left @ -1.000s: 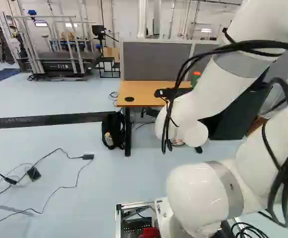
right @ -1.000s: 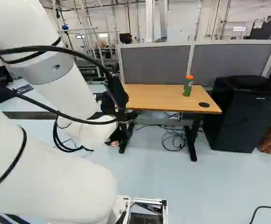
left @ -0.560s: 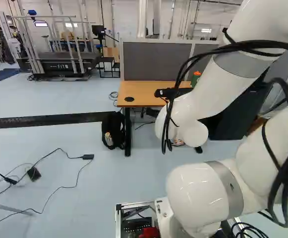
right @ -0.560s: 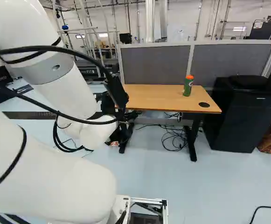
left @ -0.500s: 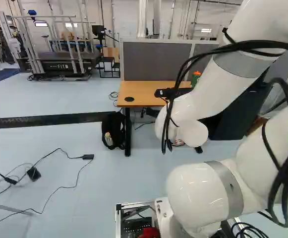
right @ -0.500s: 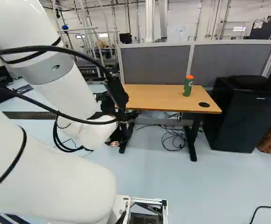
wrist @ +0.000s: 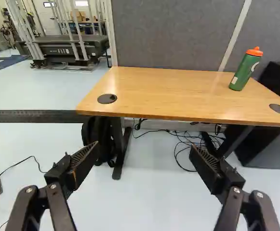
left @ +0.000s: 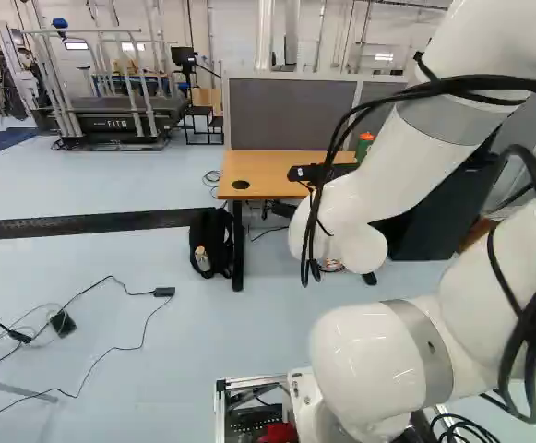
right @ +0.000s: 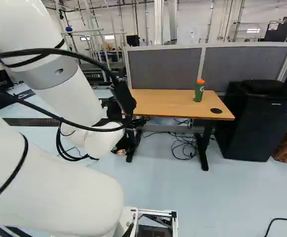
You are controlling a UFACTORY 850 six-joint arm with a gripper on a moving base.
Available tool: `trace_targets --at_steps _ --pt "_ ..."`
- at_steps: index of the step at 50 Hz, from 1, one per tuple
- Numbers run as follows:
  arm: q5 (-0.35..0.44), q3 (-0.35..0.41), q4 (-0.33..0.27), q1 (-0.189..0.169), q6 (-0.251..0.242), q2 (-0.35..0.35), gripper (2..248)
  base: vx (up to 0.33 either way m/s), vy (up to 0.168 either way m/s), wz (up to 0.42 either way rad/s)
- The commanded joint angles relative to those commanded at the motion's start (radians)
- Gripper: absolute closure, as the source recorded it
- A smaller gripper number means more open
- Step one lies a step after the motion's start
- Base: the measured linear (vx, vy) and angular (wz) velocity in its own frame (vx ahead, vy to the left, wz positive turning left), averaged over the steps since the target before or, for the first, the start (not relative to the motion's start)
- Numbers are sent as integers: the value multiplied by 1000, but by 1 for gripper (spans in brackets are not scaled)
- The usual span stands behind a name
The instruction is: Pick up the green bottle from the table
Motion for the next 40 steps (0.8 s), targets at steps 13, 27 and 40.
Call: trace_targets --at_steps 13,27,40 --pt "0 0 0 0 0 0 3 0 0 0" --pt "0 0 0 0 0 0 3 0 0 0" --pt "0 0 0 0 0 0 3 4 -7 -4"
